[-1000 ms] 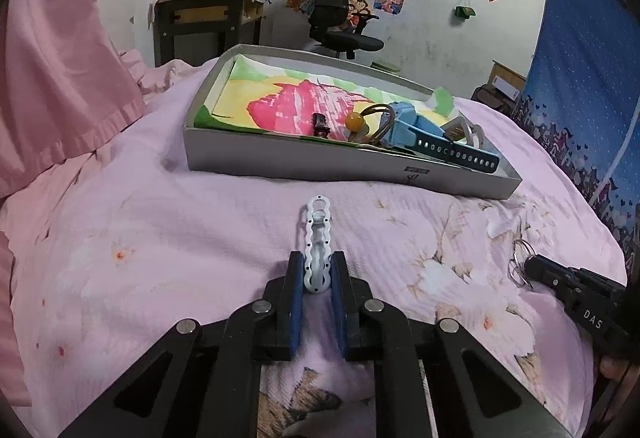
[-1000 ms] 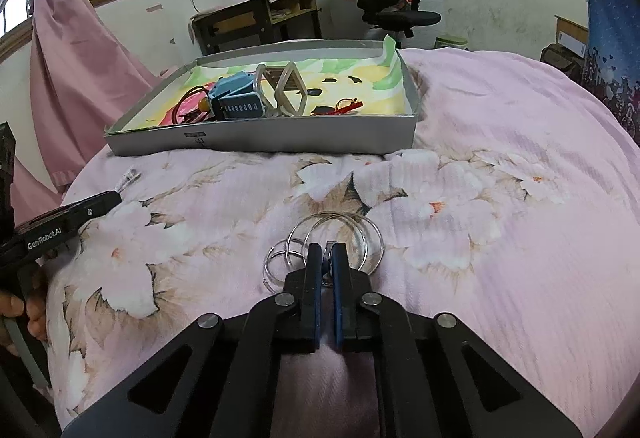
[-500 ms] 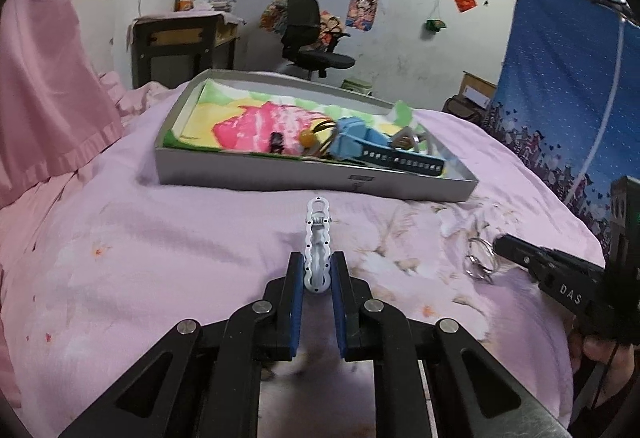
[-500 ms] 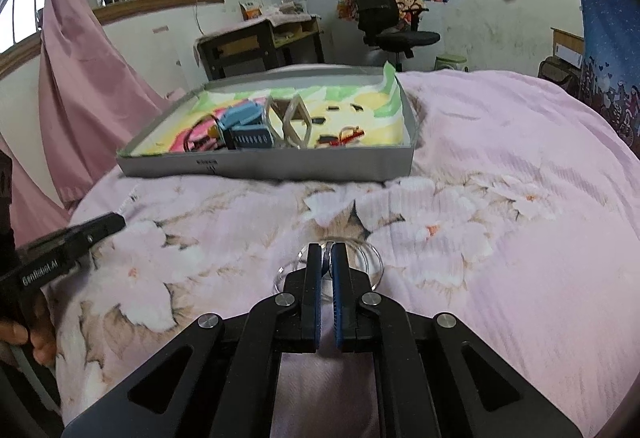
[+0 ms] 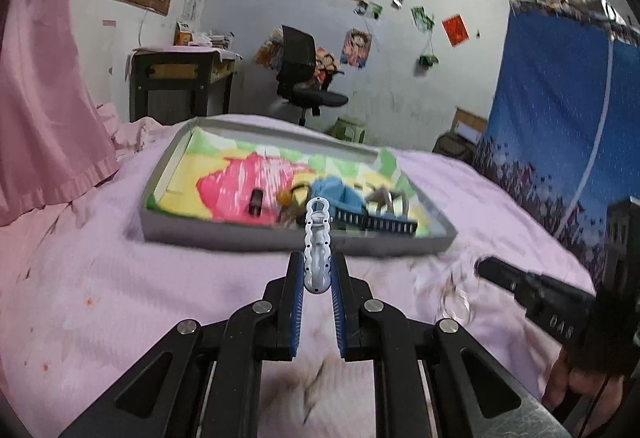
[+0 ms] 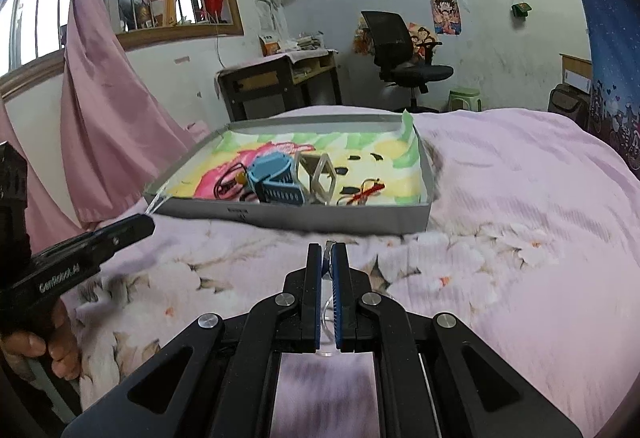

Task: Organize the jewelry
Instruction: 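Carry the white clip and held ring into the tray and open both tools, then withdraw both tools from the tray toward the remaining silver rings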

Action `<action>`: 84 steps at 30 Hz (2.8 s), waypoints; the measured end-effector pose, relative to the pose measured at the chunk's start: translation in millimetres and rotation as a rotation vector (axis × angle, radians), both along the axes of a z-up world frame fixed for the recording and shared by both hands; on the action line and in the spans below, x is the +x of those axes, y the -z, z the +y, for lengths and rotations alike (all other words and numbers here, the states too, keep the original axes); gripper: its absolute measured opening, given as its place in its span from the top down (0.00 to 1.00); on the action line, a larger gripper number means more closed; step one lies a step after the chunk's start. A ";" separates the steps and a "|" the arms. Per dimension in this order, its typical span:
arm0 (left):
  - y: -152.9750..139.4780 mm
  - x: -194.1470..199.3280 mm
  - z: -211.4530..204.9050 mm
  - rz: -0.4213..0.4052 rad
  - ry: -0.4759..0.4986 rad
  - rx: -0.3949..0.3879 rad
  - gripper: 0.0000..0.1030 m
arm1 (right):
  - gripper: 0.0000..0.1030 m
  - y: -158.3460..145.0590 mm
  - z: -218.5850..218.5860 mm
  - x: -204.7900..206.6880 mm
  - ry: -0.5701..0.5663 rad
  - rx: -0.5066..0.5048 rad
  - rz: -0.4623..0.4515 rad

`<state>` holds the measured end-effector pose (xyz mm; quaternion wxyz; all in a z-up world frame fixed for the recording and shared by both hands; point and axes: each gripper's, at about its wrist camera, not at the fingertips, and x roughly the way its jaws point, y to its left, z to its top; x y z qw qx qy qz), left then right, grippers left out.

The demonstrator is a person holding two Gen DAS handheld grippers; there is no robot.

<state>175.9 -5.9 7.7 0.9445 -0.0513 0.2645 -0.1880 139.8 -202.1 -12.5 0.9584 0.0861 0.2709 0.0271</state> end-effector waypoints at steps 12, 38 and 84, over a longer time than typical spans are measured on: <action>-12.9 53.7 0.5 -0.002 -0.078 -0.040 0.87 | 0.95 -25.9 1.3 69.3 -0.018 -0.013 -0.038; 20.3 110.4 -4.7 0.229 -0.076 0.014 0.87 | 0.95 22.8 -3.4 137.1 -0.044 -0.061 0.202; -14.2 -40.6 -12.7 -0.062 -0.081 0.087 0.06 | 0.08 -45.1 -22.6 -34.9 0.052 -0.113 -0.173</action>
